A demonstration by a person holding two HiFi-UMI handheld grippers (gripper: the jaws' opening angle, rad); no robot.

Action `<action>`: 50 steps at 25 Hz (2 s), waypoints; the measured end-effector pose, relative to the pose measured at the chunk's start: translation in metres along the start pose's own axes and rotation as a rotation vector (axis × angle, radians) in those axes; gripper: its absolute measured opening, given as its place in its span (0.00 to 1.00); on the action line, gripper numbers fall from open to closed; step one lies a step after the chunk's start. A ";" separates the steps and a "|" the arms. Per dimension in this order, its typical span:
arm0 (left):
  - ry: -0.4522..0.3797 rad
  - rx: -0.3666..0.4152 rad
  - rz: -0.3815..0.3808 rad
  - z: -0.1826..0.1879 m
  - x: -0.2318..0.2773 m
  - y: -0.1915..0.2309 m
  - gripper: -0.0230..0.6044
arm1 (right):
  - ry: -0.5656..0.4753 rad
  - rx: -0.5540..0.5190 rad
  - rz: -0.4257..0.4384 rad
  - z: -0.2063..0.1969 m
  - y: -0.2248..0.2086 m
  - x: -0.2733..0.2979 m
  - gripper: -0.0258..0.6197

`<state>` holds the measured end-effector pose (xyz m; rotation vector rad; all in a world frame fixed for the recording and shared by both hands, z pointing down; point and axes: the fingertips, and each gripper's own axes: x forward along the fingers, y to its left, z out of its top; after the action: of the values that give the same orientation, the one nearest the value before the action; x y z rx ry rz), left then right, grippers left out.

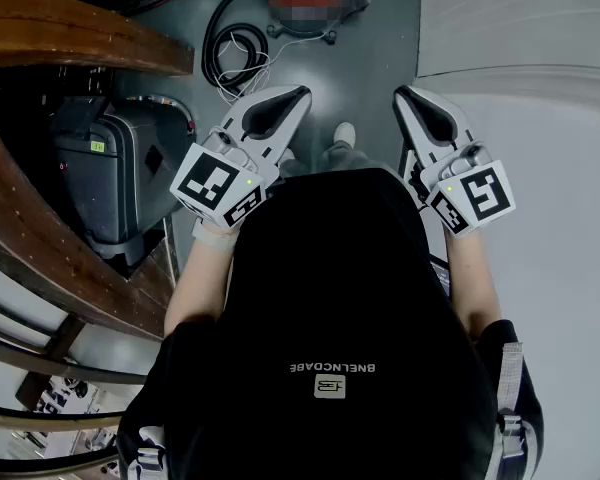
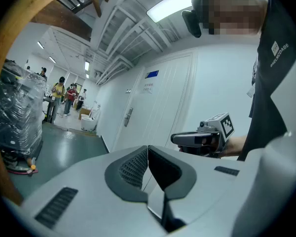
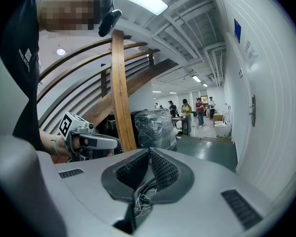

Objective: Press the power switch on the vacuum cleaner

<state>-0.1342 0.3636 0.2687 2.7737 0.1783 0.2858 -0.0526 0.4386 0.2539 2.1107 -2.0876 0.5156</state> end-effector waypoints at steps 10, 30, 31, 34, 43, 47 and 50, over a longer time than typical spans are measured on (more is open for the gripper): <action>0.000 0.000 0.033 0.008 0.025 0.001 0.06 | 0.003 0.007 0.044 0.002 -0.024 0.000 0.09; 0.016 -0.002 0.165 0.018 0.122 -0.016 0.06 | -0.050 0.065 0.133 0.004 -0.131 -0.027 0.09; 0.015 -0.001 0.174 0.020 0.125 -0.017 0.06 | -0.055 0.066 0.138 0.005 -0.136 -0.029 0.09; 0.019 0.000 0.191 0.023 0.136 -0.024 0.06 | -0.066 0.066 0.154 0.011 -0.150 -0.033 0.09; 0.041 -0.003 0.195 0.019 0.157 -0.020 0.06 | -0.072 0.073 0.157 0.011 -0.173 -0.025 0.09; 0.041 -0.009 0.181 0.019 0.160 -0.001 0.06 | -0.062 0.071 0.144 0.011 -0.178 -0.009 0.09; 0.039 -0.015 0.166 0.022 0.161 0.021 0.06 | -0.052 0.075 0.128 0.013 -0.180 0.011 0.09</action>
<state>0.0288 0.3629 0.2844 2.7731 -0.0451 0.3813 0.1275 0.4304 0.2713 2.0601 -2.2786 0.5686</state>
